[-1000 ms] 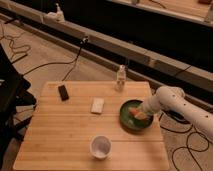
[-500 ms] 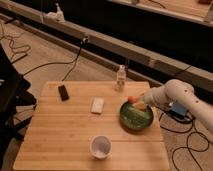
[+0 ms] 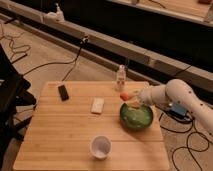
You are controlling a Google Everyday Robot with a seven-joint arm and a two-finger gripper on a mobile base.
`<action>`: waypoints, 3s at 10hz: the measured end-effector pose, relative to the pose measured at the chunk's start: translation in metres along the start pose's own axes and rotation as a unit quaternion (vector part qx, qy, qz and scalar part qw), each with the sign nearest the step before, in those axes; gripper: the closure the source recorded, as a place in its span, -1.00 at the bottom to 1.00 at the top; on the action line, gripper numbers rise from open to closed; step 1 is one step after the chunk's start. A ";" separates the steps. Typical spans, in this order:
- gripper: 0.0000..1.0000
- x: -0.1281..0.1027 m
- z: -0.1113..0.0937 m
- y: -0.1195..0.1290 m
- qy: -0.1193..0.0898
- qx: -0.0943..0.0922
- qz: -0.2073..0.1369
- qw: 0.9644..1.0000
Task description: Place the pepper in the ceramic cup
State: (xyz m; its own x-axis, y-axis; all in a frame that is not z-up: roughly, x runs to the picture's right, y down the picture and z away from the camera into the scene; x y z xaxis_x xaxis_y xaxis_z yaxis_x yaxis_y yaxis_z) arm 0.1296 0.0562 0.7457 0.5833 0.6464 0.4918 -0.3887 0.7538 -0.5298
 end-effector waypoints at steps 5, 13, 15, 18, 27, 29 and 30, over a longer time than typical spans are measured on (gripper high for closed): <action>1.00 -0.075 0.023 0.071 -0.079 -0.083 -0.027 0.993; 1.00 -0.070 0.008 0.061 -0.091 -0.054 -0.019 0.994; 1.00 -0.061 0.001 0.074 -0.098 -0.052 -0.005 0.994; 1.00 -0.065 -0.001 0.123 -0.133 -0.092 -0.008 0.987; 0.88 -0.047 0.043 0.240 -0.201 -0.210 -0.018 0.957; 0.53 -0.045 0.051 0.238 -0.206 -0.210 -0.016 0.956; 0.32 -0.042 0.054 0.236 -0.207 -0.208 -0.013 0.956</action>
State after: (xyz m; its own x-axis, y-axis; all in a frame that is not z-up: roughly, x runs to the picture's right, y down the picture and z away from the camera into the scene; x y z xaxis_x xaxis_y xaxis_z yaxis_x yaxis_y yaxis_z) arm -0.0256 0.2132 0.6371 0.2234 0.6846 0.6939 -0.0116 0.7137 -0.7004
